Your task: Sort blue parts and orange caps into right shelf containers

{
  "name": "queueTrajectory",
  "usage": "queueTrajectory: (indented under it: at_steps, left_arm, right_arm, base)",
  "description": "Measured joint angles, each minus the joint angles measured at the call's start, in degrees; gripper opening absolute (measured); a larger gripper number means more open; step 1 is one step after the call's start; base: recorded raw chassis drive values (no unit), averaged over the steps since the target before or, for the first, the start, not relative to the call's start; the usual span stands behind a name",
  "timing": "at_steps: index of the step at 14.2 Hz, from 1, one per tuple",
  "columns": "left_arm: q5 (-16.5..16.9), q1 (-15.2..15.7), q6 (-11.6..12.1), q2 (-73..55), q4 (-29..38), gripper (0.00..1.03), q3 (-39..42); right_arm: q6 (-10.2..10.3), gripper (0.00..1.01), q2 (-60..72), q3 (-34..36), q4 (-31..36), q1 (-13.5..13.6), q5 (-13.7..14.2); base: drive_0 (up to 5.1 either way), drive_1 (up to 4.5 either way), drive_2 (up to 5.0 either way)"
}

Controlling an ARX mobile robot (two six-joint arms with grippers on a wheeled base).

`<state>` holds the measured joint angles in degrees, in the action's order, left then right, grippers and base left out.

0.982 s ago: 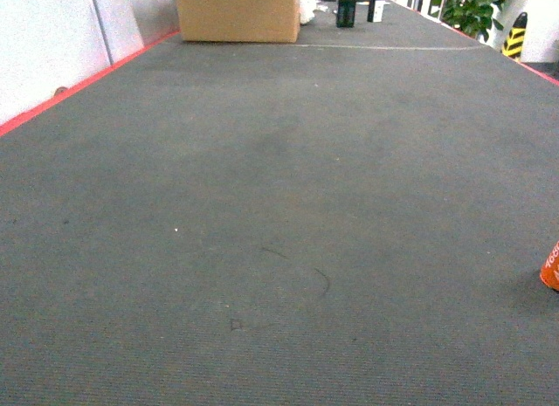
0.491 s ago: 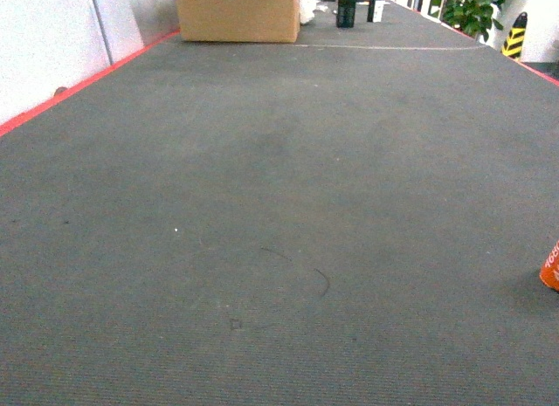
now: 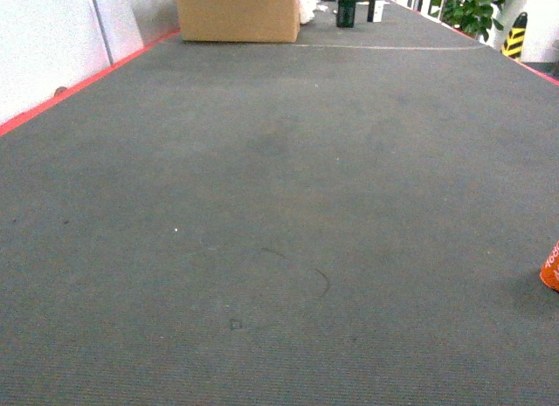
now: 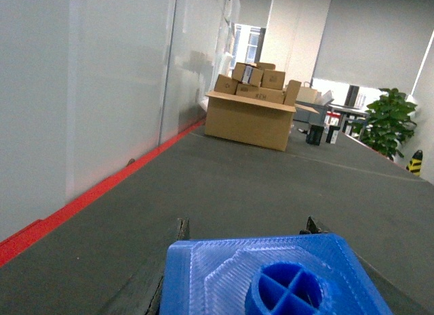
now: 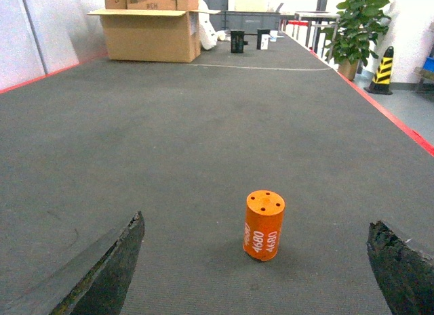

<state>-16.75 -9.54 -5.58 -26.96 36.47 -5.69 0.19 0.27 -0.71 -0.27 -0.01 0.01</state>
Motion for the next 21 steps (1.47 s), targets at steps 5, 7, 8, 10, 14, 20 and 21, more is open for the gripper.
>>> queueTrajectory:
  at_steps: [5, 7, 8, 10, 14, 20, 21]
  left_arm:
    - [0.0, 0.0, 0.0, 0.0, 0.0, 0.44, 0.0]
    - [0.0, 0.0, 0.0, 0.0, 0.0, 0.44, 0.0]
    - [0.0, 0.0, 0.0, 0.0, 0.0, 0.44, 0.0]
    - [0.0, 0.0, 0.0, 0.0, 0.0, 0.44, 0.0]
    - [0.0, 0.0, 0.0, 0.0, 0.0, 0.44, 0.0]
    - [0.0, 0.0, 0.0, 0.0, 0.0, 0.44, 0.0]
    - [0.0, 0.0, 0.0, 0.0, 0.0, 0.44, 0.0]
  right_arm:
    - [0.0, 0.98, 0.0, 0.0, 0.0, 0.0, 0.0]
    - [0.0, 0.98, 0.0, 0.0, 0.0, 0.0, 0.0]
    - [0.0, 0.98, 0.0, 0.0, 0.0, 0.0, 0.0]
    - [1.0, 0.98, 0.8, -0.4, -2.4, -2.1, -5.6]
    - [3.0, 0.98, 4.6, -0.4, -0.5, -7.4, -19.0]
    - [2.6, 0.98, 21.2, 0.0, 18.8, -11.8, -21.5]
    - [2.2, 0.98, 26.4, 0.0, 24.5, -12.5, -21.5]
  base:
    - [0.0, 0.0, 0.0]
    - [0.0, 0.0, 0.0]
    - [0.0, 0.0, 0.0]
    - [0.0, 0.0, 0.0]
    - [0.0, 0.0, 0.0]
    - [0.0, 0.0, 0.0]
    - [0.0, 0.0, 0.0]
